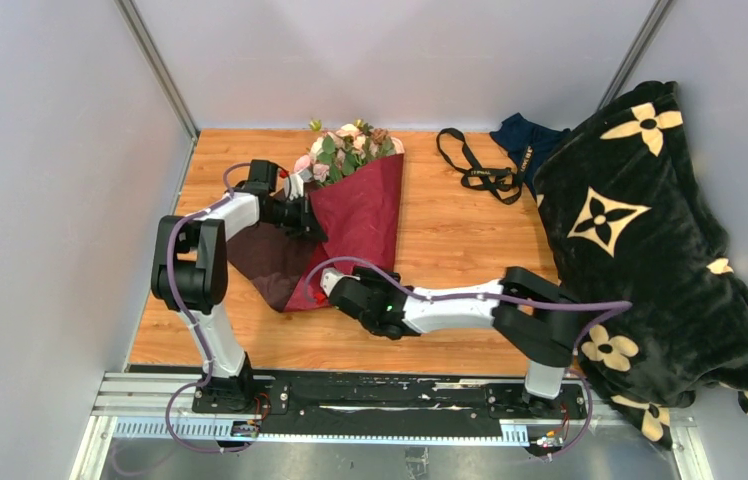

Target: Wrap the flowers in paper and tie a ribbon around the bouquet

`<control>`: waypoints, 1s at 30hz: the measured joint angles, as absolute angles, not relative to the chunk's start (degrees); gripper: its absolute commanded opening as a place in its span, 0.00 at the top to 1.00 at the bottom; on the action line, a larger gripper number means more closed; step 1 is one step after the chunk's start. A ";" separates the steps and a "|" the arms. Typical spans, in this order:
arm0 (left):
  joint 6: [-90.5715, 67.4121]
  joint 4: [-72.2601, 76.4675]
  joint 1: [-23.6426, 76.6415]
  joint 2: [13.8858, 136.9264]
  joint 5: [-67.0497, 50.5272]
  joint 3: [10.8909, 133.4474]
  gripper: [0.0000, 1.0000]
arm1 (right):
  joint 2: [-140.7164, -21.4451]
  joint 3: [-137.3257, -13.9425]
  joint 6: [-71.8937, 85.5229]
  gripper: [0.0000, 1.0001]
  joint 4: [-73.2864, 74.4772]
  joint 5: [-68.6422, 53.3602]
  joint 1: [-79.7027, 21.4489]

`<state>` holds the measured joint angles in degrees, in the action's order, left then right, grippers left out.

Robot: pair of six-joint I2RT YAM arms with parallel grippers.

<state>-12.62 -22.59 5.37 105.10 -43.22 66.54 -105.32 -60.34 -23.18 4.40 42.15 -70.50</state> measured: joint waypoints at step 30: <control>-5.98 -25.91 4.36 110.10 -36.51 66.06 1.00 | -103.07 -59.92 5.04 1.00 -0.03 -19.99 -46.63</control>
<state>-5.98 -25.91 4.36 110.10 -36.51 66.06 -103.07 -59.92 5.04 -0.03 -19.99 -46.63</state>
